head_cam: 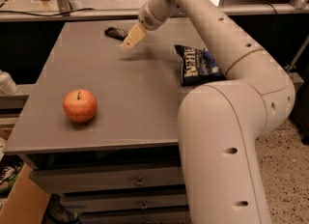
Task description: Move rxbar chocolate near apple
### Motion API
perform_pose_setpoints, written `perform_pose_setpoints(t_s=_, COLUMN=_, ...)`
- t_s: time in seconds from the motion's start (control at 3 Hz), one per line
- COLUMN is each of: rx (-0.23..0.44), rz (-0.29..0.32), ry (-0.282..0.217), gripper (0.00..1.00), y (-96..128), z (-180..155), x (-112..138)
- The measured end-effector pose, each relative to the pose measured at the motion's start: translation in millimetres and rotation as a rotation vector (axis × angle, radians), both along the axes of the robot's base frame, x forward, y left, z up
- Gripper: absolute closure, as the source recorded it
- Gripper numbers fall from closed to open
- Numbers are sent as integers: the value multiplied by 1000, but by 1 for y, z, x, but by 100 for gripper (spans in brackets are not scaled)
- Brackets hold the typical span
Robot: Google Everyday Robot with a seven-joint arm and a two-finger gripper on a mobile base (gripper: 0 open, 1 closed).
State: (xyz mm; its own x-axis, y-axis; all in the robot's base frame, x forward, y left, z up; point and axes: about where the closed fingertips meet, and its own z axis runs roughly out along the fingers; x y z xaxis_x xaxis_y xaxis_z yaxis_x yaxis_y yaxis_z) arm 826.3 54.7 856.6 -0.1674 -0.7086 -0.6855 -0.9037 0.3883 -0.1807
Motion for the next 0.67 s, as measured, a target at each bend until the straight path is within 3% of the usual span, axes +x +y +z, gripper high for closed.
perform_pose_setpoints(t_s=0.67, rx=37, rz=-34, ry=61, gripper=0, y=26, z=-21, x=18)
